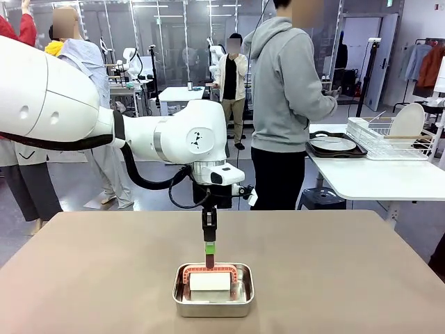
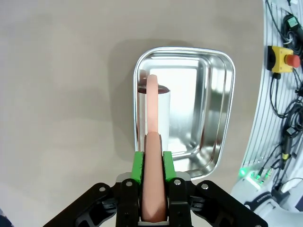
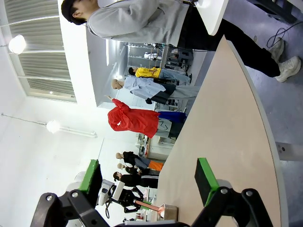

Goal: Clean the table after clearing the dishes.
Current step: When the right (or left) Handle tray is removed, use the right hand (or left hand) to clean the right (or left) side of the table with the Lint Roller.

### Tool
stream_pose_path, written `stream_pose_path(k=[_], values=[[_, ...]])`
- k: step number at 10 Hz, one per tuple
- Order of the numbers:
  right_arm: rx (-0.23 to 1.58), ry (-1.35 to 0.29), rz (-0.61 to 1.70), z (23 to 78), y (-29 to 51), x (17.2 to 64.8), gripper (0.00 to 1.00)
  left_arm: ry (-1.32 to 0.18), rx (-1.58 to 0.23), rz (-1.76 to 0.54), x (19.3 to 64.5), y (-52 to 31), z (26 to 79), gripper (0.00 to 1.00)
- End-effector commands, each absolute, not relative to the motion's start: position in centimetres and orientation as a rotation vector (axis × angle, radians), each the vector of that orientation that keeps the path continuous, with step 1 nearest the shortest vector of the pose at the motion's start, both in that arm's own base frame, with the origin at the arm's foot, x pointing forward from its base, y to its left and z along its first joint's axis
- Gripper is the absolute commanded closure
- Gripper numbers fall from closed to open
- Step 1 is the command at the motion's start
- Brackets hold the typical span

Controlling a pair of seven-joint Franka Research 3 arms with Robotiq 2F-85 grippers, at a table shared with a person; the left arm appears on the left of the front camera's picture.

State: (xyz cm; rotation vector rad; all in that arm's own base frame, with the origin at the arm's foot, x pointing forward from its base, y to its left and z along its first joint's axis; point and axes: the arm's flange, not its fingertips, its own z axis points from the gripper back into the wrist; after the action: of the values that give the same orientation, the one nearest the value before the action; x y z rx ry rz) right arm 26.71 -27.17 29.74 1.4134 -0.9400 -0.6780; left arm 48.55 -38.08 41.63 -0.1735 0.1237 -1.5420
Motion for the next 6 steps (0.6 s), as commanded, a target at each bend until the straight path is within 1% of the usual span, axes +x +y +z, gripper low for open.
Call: stream_pose_path(k=[1, 2, 4, 6], values=[[1.403, -0.935, -0.664, 30.1, -26.6, 26.2, 0.0, 0.149, -0.187, -1.455, 46.9, -36.4, 43.9, 1.0], [1.403, -0.935, -0.664, 30.1, -26.6, 26.2, 0.0, 0.152, -0.191, -1.372, 45.9, -35.6, 45.6, 1.0], [1.403, -0.935, -0.664, 30.1, -26.6, 26.2, 0.0, 0.08, -0.26, -1.143, 44.0, -31.5, 49.8, 1.0], [1.403, -0.935, -0.664, 30.1, -26.6, 26.2, 0.0, 0.004, -0.43, -0.897, 43.8, -25.8, 50.0, 1.0]])
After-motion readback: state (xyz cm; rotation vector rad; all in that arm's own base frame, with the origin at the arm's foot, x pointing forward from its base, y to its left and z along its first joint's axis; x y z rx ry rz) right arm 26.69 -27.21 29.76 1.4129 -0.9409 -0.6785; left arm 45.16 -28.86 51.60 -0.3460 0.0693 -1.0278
